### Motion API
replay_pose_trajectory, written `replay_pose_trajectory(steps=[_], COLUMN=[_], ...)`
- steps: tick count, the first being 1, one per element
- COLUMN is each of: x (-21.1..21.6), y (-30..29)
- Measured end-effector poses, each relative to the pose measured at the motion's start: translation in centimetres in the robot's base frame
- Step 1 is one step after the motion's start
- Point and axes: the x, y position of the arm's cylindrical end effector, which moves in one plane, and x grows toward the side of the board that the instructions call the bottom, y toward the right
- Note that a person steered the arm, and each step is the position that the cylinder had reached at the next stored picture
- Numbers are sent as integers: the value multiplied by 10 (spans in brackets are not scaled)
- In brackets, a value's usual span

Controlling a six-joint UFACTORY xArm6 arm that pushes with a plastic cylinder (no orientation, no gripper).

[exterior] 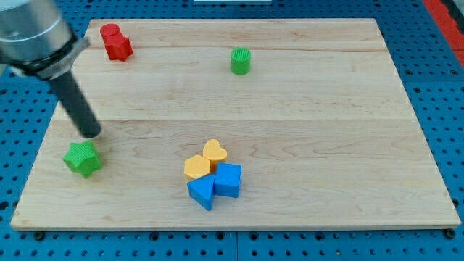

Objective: Push the green circle into the green star

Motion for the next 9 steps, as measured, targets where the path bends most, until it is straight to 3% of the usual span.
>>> replay_pose_trajectory(steps=[2,4,6,8,9], x=[-58,-99,-156,-171,-171], y=[163,266,259,118,80])
